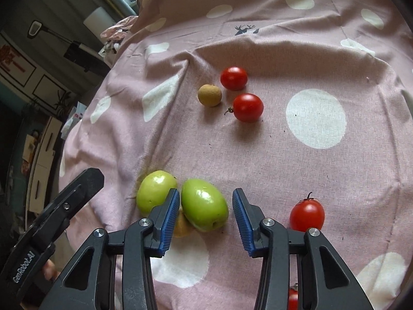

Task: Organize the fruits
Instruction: 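Move the right tool to a green apple beside the cherry tomatoes, then close the right gripper on the green apple and lift it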

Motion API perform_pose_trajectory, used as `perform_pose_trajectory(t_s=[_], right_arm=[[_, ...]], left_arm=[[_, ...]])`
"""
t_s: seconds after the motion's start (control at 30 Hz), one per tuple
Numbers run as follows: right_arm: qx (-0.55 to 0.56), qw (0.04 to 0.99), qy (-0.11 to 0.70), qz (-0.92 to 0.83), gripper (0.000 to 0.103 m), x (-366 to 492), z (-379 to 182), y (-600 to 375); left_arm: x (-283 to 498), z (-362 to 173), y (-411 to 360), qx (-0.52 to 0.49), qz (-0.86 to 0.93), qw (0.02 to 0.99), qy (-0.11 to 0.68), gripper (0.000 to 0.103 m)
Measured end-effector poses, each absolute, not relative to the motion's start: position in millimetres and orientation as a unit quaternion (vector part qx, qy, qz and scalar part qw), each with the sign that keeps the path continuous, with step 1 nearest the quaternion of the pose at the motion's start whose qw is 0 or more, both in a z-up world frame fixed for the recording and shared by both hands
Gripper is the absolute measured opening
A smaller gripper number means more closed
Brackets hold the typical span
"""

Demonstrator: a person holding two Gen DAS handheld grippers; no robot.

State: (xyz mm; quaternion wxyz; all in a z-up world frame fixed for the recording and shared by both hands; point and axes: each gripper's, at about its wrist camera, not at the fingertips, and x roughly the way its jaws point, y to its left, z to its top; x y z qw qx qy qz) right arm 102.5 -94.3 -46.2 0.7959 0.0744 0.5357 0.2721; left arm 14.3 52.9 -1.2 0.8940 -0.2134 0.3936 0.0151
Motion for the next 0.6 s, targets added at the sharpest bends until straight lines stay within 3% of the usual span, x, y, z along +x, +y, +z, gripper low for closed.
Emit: perform_pose_trajectory(t_s=[0.03, 0.6], right_arm=[[0.082, 0.794, 0.535, 0.276, 0.040, 102, -47, -95], [0.115, 0.788, 0.562, 0.226, 0.040, 83, -49, -169]], left_arm=[[14, -1, 52, -0.211, 0.014, 0.895, 0.393, 0.034], [21, -11, -16, -0.166, -0.106, 0.876, 0.439, 0.034]])
